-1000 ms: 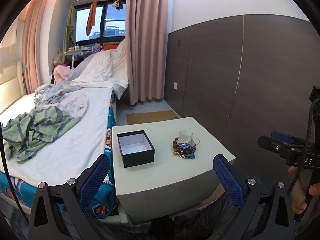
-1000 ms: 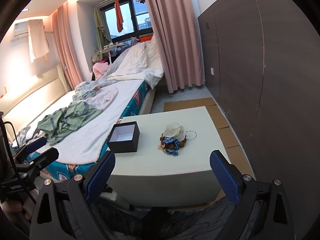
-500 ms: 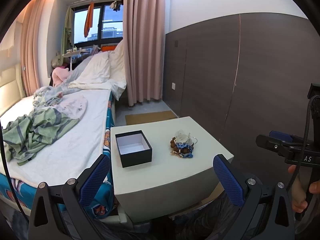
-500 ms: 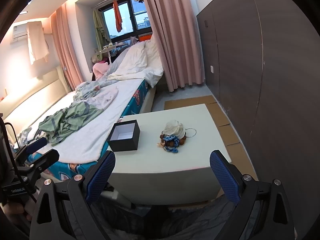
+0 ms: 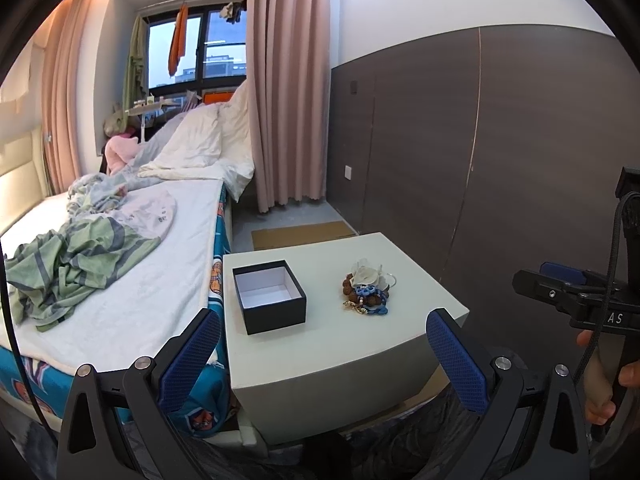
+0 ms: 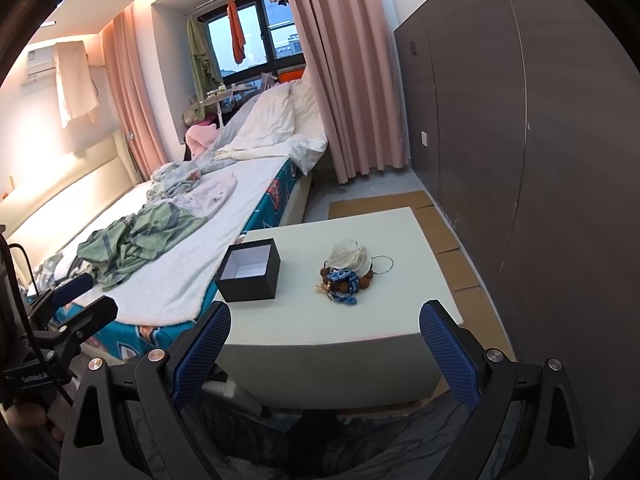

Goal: Organize jewelry

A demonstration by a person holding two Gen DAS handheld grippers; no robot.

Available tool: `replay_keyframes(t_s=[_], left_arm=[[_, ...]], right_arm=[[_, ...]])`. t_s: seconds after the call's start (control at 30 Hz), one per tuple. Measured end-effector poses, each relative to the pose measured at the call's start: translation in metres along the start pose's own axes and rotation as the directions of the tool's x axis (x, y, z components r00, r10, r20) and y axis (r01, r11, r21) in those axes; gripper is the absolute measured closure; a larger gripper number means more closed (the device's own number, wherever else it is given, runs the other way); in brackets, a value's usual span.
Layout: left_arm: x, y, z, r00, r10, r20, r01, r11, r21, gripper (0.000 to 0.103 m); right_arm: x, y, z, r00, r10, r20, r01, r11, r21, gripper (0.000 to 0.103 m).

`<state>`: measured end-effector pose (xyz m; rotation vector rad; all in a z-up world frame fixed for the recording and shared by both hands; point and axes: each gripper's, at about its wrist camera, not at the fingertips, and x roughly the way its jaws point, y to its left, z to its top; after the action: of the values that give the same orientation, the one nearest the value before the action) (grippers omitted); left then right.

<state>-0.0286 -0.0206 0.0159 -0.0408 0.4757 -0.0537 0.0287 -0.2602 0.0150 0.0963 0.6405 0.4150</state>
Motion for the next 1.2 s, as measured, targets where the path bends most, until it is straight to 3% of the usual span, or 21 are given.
replay_keyframes(t_s=[0.57, 0.8, 1.2], left_arm=[[0.008, 0.003, -0.001, 1.000, 0.007, -0.006, -0.007, 1.000, 0.007, 0.000], [0.036, 0.001, 0.008, 0.999, -0.009, -0.034, 0.010, 1.000, 0.021, 0.000], [0.109, -0.003, 0.032, 0.990, -0.068, -0.120, 0.074, 0.996, 0.051, 0.000]], right_arm=[[0.004, -0.003, -0.001, 1.000, 0.012, -0.001, -0.012, 1.000, 0.012, 0.007], [0.014, -0.013, 0.006, 1.000, 0.001, -0.007, -0.001, 1.000, 0.024, 0.007], [0.075, -0.047, 0.033, 0.998, 0.007, -0.067, 0.000, 0.996, 0.093, 0.007]])
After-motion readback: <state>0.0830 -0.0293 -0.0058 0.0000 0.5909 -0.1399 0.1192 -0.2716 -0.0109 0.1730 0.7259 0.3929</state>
